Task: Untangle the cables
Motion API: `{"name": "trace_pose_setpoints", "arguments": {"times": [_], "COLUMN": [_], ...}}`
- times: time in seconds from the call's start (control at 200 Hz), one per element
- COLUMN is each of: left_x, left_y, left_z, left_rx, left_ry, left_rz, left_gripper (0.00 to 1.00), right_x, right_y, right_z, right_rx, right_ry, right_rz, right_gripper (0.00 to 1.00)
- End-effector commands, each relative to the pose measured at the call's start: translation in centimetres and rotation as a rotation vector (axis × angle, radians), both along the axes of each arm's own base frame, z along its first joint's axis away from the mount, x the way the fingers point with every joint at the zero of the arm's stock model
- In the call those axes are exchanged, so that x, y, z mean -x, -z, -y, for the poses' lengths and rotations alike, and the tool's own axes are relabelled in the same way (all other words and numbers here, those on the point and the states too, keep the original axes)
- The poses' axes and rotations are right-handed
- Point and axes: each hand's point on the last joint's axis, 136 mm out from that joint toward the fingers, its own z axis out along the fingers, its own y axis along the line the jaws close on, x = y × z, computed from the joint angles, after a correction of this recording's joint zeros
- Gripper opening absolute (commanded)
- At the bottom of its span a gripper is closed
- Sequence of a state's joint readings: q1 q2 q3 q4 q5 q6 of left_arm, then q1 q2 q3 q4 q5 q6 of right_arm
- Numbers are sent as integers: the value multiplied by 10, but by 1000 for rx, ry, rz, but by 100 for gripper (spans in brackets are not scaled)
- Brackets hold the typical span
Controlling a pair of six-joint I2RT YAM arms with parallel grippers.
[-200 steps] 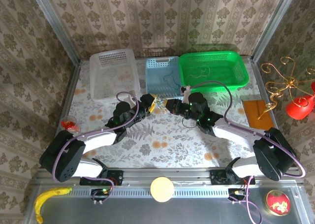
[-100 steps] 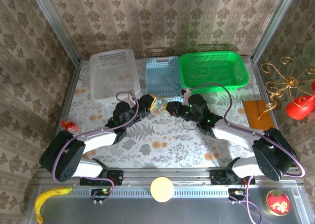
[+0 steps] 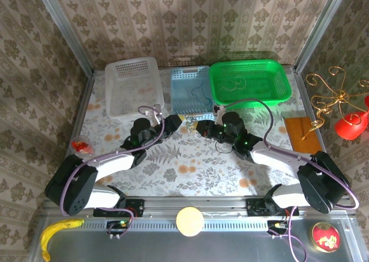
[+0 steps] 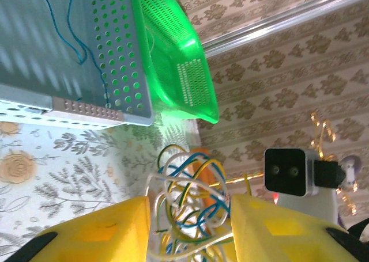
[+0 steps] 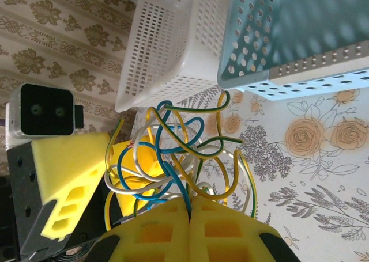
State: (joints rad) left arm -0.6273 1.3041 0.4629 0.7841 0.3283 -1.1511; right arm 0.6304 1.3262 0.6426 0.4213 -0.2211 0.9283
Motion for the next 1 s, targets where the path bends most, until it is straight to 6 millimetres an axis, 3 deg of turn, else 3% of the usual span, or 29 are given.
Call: {"name": "trace_pose_setpoints", "arguments": {"times": [0.0, 0.345, 0.68, 0.995], "left_x": [8, 9, 14, 5], "left_y": [2, -34, -39, -38], "left_z": [-4, 11, 19, 16], "left_rx": [-52, 391, 411, 426], "left_ry": [25, 36, 36, -4], "left_rz": [43, -191, -205, -184], "left_gripper": [44, 62, 65, 64], "right_x": [0, -13, -22, -13], "right_y": [-5, -17, -29, -25], "right_z": [9, 18, 15, 1], "right_rx": [-10, 12, -1, -29], "right_ry": [35, 76, 79, 16], "right_rz": [12, 139, 189, 178], "right_gripper": [0, 0, 0, 0]}}
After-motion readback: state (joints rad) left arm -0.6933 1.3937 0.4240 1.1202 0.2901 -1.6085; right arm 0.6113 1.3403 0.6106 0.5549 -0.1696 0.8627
